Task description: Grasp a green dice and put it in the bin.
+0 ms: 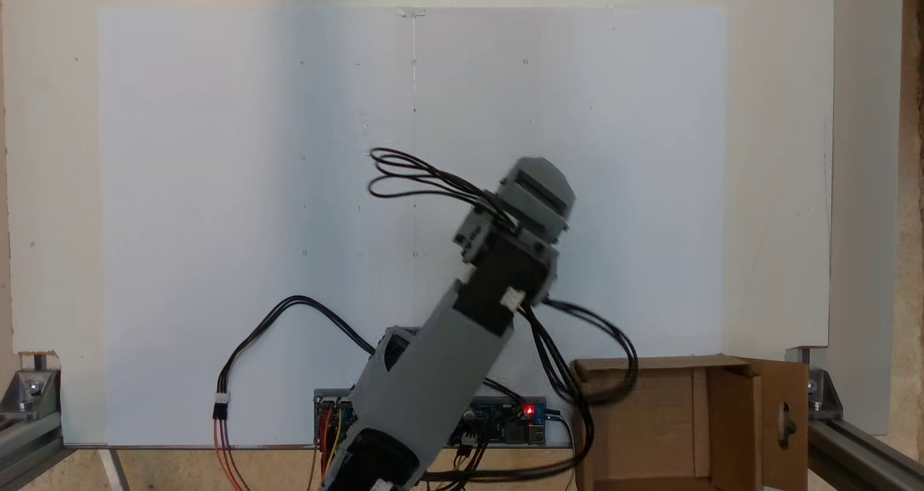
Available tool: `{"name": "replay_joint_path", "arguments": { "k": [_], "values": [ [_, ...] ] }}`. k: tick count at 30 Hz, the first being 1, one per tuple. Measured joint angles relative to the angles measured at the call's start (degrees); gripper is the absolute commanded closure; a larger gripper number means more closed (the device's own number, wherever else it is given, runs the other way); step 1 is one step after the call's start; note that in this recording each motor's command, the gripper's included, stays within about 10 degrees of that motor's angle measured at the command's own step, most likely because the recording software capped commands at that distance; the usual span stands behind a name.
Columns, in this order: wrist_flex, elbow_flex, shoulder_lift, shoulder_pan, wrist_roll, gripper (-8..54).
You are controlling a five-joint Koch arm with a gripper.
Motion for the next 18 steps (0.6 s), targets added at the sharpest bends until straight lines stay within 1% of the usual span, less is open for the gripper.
{"name": "replay_joint_path", "arguments": {
  "k": [8, 11, 14, 16, 17, 18],
  "values": [
    [1.49, 0.0, 0.53, 30.76, -15.38, 33.7],
    [1.41, 0.0, 0.53, 40.61, -21.71, 33.7],
    [0.0, -0.09, -0.44, 48.08, -25.75, 33.7],
    [-4.22, -3.25, -5.98, 55.46, -27.25, 33.7],
    [-4.66, -3.87, -6.5, 55.81, -27.25, 33.7],
    [-5.89, -8.09, -11.07, 57.74, -27.25, 33.7]
  ]
}}
